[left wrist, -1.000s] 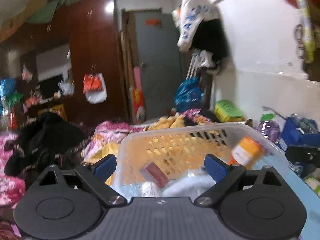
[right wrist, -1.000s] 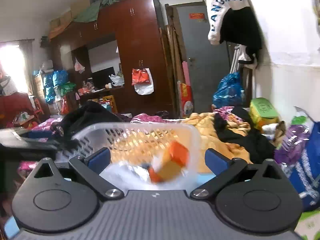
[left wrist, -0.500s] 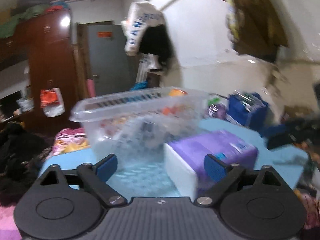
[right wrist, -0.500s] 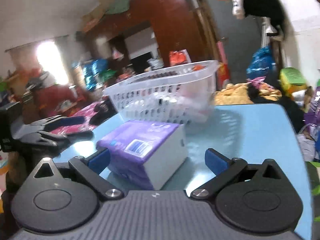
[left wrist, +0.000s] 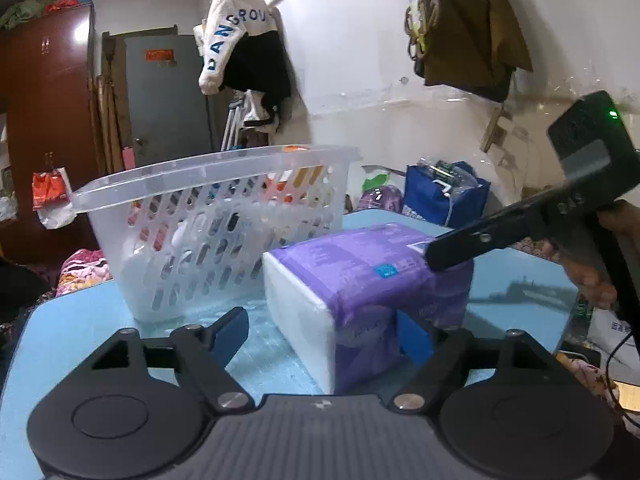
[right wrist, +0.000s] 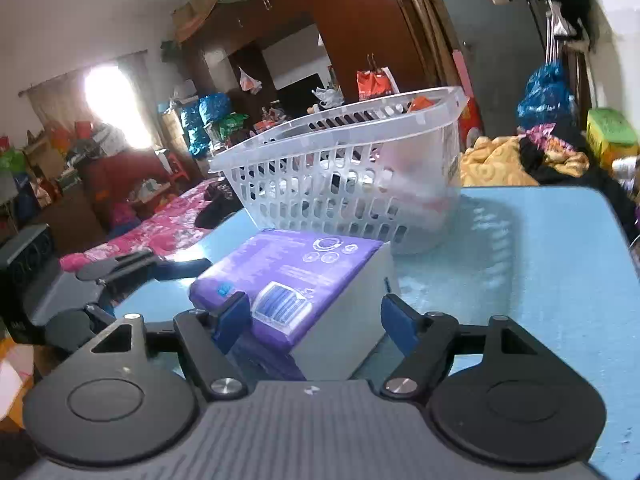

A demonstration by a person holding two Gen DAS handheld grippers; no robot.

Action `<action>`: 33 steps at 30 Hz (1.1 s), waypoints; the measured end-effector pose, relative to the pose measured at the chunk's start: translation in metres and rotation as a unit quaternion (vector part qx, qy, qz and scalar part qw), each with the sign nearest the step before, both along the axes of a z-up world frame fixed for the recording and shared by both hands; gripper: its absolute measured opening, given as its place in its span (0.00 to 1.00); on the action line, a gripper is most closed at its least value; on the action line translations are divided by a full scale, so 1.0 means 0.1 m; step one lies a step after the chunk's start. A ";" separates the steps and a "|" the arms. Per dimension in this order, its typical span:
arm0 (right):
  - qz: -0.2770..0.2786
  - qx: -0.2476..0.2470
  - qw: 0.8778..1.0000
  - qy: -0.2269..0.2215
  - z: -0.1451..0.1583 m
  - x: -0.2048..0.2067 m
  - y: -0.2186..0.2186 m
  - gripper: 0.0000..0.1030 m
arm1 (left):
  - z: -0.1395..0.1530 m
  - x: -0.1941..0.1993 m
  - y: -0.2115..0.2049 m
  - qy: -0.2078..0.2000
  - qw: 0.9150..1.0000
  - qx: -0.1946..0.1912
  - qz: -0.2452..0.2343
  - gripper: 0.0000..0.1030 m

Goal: Organize objects
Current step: 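Close the left gripper on the purple tissue pack while the right gripper grips its other end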

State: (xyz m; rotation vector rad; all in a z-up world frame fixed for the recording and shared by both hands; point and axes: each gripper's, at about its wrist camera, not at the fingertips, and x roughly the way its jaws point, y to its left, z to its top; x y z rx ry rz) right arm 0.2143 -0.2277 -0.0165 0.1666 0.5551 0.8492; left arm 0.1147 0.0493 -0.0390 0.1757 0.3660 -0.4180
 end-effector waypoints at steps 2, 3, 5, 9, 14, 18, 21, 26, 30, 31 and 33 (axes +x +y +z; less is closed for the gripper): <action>0.006 0.003 1.000 0.003 0.00 -0.01 0.02 0.66 | -0.01 0.02 -0.04 0.006 1.000 0.004 -0.005 0.75; 0.007 0.003 1.000 0.005 0.00 -0.02 0.02 0.65 | -0.03 0.02 -0.07 0.008 1.000 0.010 -0.011 0.74; 0.004 -0.003 1.000 0.001 0.01 -0.05 0.05 0.65 | -0.04 0.02 -0.14 0.009 1.000 0.018 -0.016 0.68; -0.005 -0.007 1.000 -0.001 0.00 -0.07 0.07 0.65 | -0.07 -0.02 -0.25 0.000 0.999 0.032 -0.010 0.67; -0.010 -0.010 1.000 -0.007 0.00 -0.12 0.10 0.65 | -0.07 -0.03 -0.29 -0.005 0.999 0.035 -0.005 0.67; -0.022 -0.015 0.999 -0.023 0.00 -0.18 0.14 0.64 | -0.08 -0.05 -0.32 -0.013 0.999 0.033 0.002 0.67; -0.027 -0.023 0.998 -0.043 0.02 -0.25 0.17 0.63 | -0.08 -0.07 -0.32 -0.017 0.999 0.029 0.001 0.67; -0.036 -0.027 0.996 -0.078 0.11 -0.40 0.19 0.63 | -0.05 -0.13 -0.28 -0.035 0.999 0.009 -0.002 0.67; -0.039 -0.024 0.994 -0.098 0.21 -0.46 0.20 0.62 | 0.02 -0.22 -0.31 -0.060 0.998 0.006 0.004 0.66; -0.039 -0.023 0.994 -0.101 0.24 -0.47 0.20 0.62 | 0.04 -0.24 -0.32 -0.067 0.998 0.009 0.006 0.66; -0.037 -0.022 0.993 -0.109 0.31 -0.48 0.21 0.61 | 0.11 -0.28 -0.33 -0.079 0.997 0.012 0.009 0.66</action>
